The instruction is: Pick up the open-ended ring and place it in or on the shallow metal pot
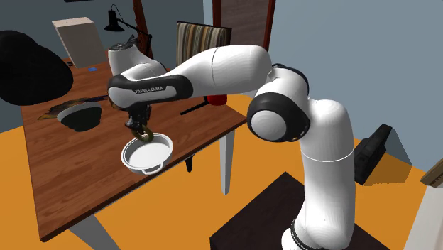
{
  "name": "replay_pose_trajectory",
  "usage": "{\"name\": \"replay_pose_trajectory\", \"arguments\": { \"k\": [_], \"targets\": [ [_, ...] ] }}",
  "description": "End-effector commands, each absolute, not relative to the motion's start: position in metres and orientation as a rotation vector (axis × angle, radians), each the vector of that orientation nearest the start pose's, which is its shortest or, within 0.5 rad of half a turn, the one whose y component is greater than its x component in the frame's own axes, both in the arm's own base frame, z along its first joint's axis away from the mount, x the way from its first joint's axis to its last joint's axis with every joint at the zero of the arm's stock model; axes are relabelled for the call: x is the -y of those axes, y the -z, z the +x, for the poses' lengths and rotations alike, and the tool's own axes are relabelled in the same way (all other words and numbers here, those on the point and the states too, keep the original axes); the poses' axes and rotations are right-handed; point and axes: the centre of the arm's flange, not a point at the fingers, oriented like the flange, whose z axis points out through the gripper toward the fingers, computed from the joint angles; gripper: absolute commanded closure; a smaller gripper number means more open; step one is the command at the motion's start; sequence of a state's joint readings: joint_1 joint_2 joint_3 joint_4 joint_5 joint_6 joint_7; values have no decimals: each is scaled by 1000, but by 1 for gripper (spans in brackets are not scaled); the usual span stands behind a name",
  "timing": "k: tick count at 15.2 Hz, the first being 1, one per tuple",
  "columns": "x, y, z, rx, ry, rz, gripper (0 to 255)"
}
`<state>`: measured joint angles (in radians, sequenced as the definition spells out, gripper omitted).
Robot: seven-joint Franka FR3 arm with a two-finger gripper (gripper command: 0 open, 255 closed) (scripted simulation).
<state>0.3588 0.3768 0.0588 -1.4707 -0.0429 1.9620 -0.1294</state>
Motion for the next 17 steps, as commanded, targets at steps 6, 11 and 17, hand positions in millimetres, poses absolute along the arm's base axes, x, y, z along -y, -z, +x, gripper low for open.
{"name": "replay_pose_trajectory", "arguments": {
  "k": [6,11,17],
  "targets": [
    [-270,-438,629,861,184,-3018,255],
    [-270,-429,629,861,184,-3018,255],
    [-270,-429,629,861,184,-3018,0]
  ]
}}
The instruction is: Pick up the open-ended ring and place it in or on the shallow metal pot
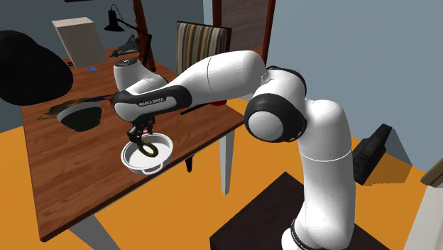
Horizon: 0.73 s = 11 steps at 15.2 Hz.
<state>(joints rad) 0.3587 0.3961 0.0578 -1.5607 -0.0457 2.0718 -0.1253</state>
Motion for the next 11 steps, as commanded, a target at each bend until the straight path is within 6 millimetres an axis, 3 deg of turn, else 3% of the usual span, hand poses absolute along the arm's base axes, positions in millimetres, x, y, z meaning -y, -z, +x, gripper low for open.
{"name": "replay_pose_trajectory", "arguments": {
  "k": [1,4,8,11],
  "targets": [
    [-270,-429,629,861,184,-3018,0],
    [-270,-429,629,861,184,-3018,0],
    [-269,-478,623,861,184,-3018,0],
    [-269,-478,623,861,184,-3018,0]
  ]
}}
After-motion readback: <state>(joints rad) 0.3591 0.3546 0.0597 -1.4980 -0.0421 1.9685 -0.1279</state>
